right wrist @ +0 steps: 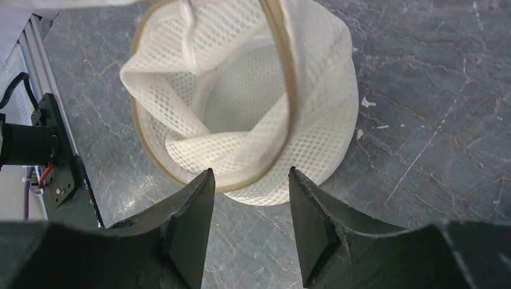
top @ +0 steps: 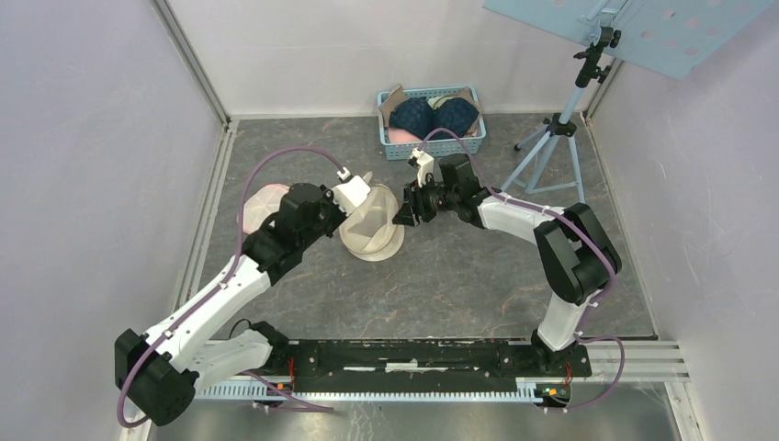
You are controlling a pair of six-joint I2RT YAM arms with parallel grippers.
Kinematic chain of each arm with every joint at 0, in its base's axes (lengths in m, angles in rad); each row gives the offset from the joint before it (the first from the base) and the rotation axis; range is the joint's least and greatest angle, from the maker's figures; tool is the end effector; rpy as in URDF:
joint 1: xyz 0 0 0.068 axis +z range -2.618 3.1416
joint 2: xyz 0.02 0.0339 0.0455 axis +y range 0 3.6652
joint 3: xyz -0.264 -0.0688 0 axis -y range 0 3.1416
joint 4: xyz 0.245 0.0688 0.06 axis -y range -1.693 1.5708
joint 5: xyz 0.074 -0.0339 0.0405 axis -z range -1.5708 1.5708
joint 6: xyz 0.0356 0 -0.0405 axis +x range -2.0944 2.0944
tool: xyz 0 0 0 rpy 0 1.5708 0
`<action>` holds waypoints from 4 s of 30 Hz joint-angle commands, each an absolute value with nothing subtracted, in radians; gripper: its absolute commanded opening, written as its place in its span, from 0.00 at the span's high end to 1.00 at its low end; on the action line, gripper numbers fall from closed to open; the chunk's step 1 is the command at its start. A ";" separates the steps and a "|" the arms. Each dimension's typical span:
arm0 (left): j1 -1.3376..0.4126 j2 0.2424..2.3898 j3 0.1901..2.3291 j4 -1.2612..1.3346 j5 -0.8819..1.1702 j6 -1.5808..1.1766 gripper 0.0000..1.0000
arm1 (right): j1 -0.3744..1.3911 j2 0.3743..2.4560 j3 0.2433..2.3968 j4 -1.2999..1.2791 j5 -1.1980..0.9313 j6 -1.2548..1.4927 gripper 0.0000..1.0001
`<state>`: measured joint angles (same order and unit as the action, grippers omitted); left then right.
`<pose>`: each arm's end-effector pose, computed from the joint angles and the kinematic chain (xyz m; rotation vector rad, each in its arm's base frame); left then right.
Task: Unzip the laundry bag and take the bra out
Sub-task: Close the laundry bag at the center of the board, then move the laundry bag to the center of the board.
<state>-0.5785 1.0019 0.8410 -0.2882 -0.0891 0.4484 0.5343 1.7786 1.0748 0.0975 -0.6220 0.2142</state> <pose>0.1925 -0.1219 0.3084 0.9416 1.7848 0.0074 0.3205 0.2137 0.2004 -0.7244 2.1377 1.0919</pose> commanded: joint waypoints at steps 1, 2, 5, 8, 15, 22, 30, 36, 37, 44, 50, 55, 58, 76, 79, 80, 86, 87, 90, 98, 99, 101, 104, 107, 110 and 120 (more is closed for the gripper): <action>-0.618 1.001 0.810 -0.183 -0.242 0.591 0.98 | 0.534 1.788 1.063 0.141 -0.594 0.250 0.45; -0.636 1.005 0.797 -0.172 -0.265 0.608 0.98 | 0.533 1.790 1.060 0.145 -0.596 0.255 0.45; -0.692 1.030 0.764 -0.133 -0.336 0.656 0.98 | 0.534 1.789 1.051 0.169 -0.621 0.268 0.46; -0.722 1.061 0.749 -0.096 -0.347 0.667 0.98 | 0.533 1.781 1.048 0.176 -0.641 0.273 0.46; -0.788 1.186 0.745 -0.005 -0.416 0.714 0.98 | 0.530 1.789 1.047 0.163 -0.628 0.266 0.50; -0.852 1.264 0.720 0.063 -0.479 0.749 0.98 | 0.521 1.798 1.050 0.151 -0.612 0.262 0.56; -0.890 1.327 0.699 0.033 -0.508 0.703 0.91 | 0.497 1.789 1.041 0.113 -0.597 0.235 0.57; -0.895 1.357 0.770 -0.134 -0.468 0.585 0.78 | 0.485 1.781 1.031 0.089 -0.597 0.223 0.57; -0.896 1.351 0.794 -0.177 -0.447 0.559 0.77 | 0.484 1.777 1.028 0.087 -0.597 0.222 0.57; -0.895 1.308 0.898 -0.411 -0.282 0.446 0.53 | 0.483 1.756 1.031 0.070 -0.609 0.205 0.57; -0.831 1.222 1.001 -0.574 -0.029 0.340 0.32 | 0.483 1.722 1.039 0.034 -0.613 0.160 0.56; -0.619 1.191 1.072 -0.630 0.251 0.276 0.27 | 0.485 1.688 1.057 0.061 -0.646 0.162 0.56; -0.462 1.232 1.090 -0.617 0.367 0.241 0.27 | 0.501 1.685 1.086 0.105 -0.671 0.198 0.53; -0.338 1.588 1.042 -0.397 0.387 0.149 0.32 | 0.585 1.894 1.115 0.124 -0.586 0.153 0.53; -0.386 1.624 1.028 -0.378 0.309 0.167 0.30 | 0.586 1.933 1.112 0.103 -0.561 0.125 0.53; -0.403 1.634 1.020 -0.367 0.279 0.177 0.30 | 0.586 1.947 1.113 0.098 -0.552 0.118 0.53; -0.428 1.715 1.020 -0.369 0.149 0.166 0.28 | 0.585 1.999 1.116 0.095 -0.520 0.105 0.54; -0.431 1.721 1.018 -0.368 0.124 0.167 0.28 | 0.586 2.004 1.118 0.094 -0.518 0.101 0.54; -0.431 1.737 1.017 -0.377 0.064 0.166 0.28 | 0.587 2.019 1.125 0.104 -0.512 0.103 0.53; -0.393 1.666 1.007 -0.392 0.095 0.198 0.24 | 0.610 2.038 1.158 0.210 -0.566 0.159 0.51; -0.394 1.640 1.009 -0.401 0.140 0.214 0.24 | 0.610 2.023 1.167 0.221 -0.581 0.158 0.50; -0.396 1.591 1.018 -0.418 0.190 0.228 0.23 | 0.608 1.982 1.184 0.234 -0.605 0.154 0.46; -0.405 1.521 1.047 -0.451 0.208 0.243 0.22 | 0.608 1.913 1.222 0.224 -0.672 0.148 0.43; -0.428 1.473 1.065 -0.462 0.190 0.269 0.21 | 0.597 1.832 1.231 0.204 -0.710 0.152 0.39; -0.460 1.486 1.088 -0.464 0.165 0.282 0.19 | 0.567 1.753 1.202 0.185 -0.726 0.152 0.34; -0.530 1.708 1.148 -0.427 0.115 0.258 0.13 | 0.423 1.479 1.013 0.024 -0.721 0.010 0.02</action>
<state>-0.5083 1.6333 1.1149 -0.4385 0.1417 0.2291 0.4404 1.5726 1.0790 0.1154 -0.7078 0.0990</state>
